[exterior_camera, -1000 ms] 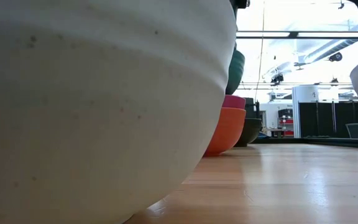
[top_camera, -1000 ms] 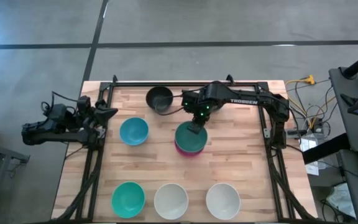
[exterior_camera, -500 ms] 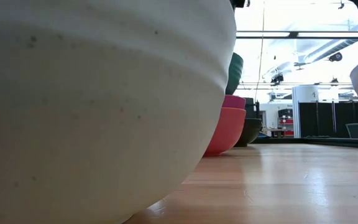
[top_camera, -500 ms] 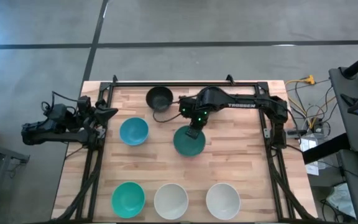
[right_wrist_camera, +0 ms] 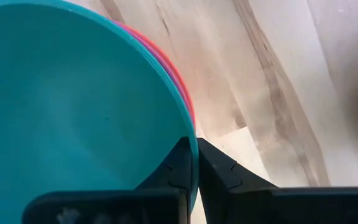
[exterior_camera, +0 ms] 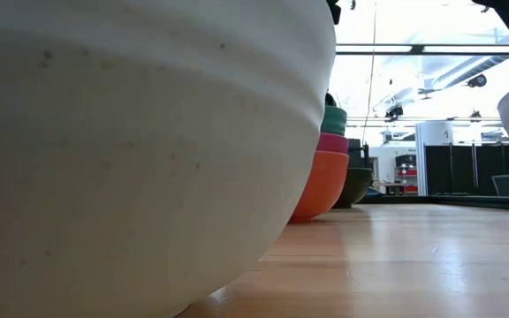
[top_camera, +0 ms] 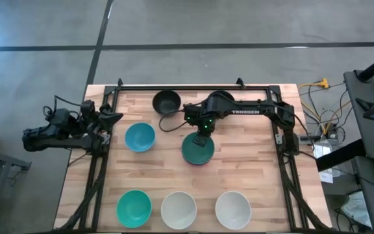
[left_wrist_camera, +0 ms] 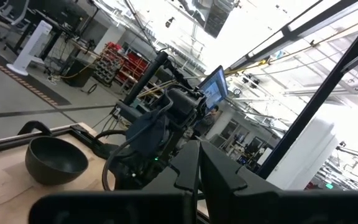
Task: Nest bowls inside each other
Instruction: Stack the green bowl on the pink bowl, then stack the blue bowl on the green bowl
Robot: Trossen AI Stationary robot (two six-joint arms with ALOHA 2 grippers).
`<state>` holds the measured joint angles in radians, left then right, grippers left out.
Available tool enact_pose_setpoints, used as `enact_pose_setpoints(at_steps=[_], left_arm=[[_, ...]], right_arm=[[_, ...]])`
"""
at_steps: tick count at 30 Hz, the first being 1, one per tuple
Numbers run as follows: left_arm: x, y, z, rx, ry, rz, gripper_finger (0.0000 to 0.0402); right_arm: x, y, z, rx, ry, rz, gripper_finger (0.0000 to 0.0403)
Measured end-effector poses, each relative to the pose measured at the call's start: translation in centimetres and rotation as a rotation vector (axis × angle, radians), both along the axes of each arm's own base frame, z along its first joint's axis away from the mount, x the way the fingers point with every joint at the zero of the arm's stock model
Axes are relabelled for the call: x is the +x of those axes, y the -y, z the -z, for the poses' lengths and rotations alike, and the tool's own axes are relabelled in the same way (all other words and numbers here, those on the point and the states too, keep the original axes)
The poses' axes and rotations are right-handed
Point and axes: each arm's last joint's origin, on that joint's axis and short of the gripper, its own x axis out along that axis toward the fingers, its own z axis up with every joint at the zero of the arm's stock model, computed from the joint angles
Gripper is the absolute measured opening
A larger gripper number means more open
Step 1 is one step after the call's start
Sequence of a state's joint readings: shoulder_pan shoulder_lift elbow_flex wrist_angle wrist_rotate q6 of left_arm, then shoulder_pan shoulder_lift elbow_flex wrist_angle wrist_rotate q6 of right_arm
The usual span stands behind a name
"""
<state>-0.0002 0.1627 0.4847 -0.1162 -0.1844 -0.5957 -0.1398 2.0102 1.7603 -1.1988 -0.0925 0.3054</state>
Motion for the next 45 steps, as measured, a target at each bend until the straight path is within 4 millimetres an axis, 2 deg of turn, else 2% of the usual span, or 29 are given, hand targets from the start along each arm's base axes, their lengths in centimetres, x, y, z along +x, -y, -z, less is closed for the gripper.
enact_pose_setpoints(at_steps=[5, 14, 18, 22, 26, 29, 33, 36, 39, 42, 45], left_arm=[[0.0, 0.0, 0.0, 0.000, 0.001, 0.000, 0.0000], [0.0, 0.0, 0.0, 0.000, 0.002, 0.000, 0.0000], [0.0, 0.0, -0.1, 0.000, 0.009, -0.017, 0.0000], [-0.1, -0.1, -0.9, -0.003, 0.095, -0.030, 0.0000], [0.0, 0.0, -2.1, 0.007, 0.174, -0.005, 0.0000], [0.4, 0.1, -3.1, 0.016, 0.158, 0.043, 0.0000], [2.2, 0.4, -5.3, 0.042, 0.111, 0.126, 0.0000], [4.0, 0.6, -7.2, 0.084, 0.012, 0.184, 0.0000], [5.2, 0.7, -8.8, 0.076, -0.214, 0.226, 0.0000], [5.7, 0.7, -10.3, 0.053, -0.474, 0.245, 0.0000], [6.8, 0.9, -11.0, 0.045, -0.726, 0.281, 0.0000]], right_arm=[[0.0, 0.0, 0.0, -0.002, 0.001, -0.018, 0.0024], [0.0, 0.0, 0.0, -0.002, 0.003, -0.021, 0.0088], [-0.2, 0.0, -0.5, -0.003, 0.011, -0.021, 0.0104], [-0.4, -0.1, -3.0, -0.012, 0.076, -0.019, 0.0106], [-0.9, -0.1, -6.7, -0.030, 0.193, -0.020, 0.0100], [-1.7, -0.3, -9.7, -0.046, 0.288, -0.028, 0.0094], [-3.6, -0.9, -13.3, -0.066, 0.405, -0.045, 0.0086], [-5.6, -1.4, -15.4, -0.092, 0.483, -0.053, 0.0081], [-7.7, -2.1, -16.7, -0.104, 0.554, -0.066, 0.0076], [-9.7, -2.7, -17.2, -0.107, 0.628, -0.069, 0.0075], [-11.5, -3.1, -16.9, -0.093, 0.702, -0.040, 0.0075]])
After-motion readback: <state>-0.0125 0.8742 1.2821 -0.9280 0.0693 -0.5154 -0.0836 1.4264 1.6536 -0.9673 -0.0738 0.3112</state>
